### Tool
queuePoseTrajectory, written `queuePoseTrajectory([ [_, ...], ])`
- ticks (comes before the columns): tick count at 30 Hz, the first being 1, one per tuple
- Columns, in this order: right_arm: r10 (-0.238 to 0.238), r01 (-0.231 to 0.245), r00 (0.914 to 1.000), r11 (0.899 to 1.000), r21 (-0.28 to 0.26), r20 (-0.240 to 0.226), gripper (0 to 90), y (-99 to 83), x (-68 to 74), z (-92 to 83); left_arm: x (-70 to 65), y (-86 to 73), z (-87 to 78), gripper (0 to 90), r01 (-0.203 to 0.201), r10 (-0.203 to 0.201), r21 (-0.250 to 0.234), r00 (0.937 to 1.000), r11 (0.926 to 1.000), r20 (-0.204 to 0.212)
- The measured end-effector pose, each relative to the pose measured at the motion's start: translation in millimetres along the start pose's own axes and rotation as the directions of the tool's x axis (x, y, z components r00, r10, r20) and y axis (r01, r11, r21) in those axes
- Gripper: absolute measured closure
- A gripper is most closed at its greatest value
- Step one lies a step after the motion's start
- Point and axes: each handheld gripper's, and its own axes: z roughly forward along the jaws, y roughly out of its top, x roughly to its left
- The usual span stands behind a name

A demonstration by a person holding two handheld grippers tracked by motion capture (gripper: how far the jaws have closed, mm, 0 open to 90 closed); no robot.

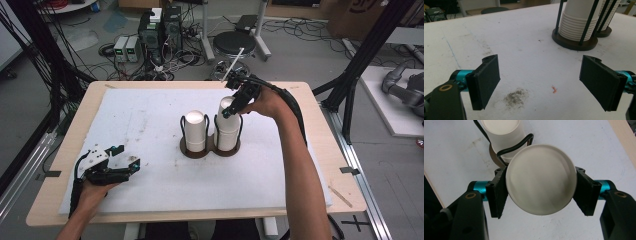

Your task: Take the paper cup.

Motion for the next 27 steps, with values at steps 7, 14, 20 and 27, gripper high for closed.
queuePoseTrajectory([
  [7, 0.005, -0.005, 0.9999, 0.999, -0.037, 0.010, 36.9, 1.6, -0.6, -16.1, 0.1, 0.1, 0.2, 16.5, 0.001, -0.001, 0.003, 1.0000, 1.0000, 0.001],
  [14, -0.005, 0.008, 0.9996, 0.997, -0.082, 0.028, 37.0, 3.1, 0.6, -38.9, 0.1, 0.1, 0.1, 16.5, -0.002, 0.002, 0.003, 1.0000, 1.0000, 0.001],
  [20, -0.006, 0.010, 0.9991, 0.994, -0.105, 0.042, 37.0, 3.8, 2.2, -54.3, 0.1, 0.1, 0.1, 16.5, 0.000, 0.000, 0.003, 1.0000, 1.0000, 0.001],
  [27, -0.011, 0.017, 0.9987, 0.990, -0.139, 0.049, 37.0, 3.0, 3.3, -65.5, 0.1, 0.1, 0.1, 16.5, 0.001, -0.001, 0.003, 1.0000, 1.0000, 0.001],
])
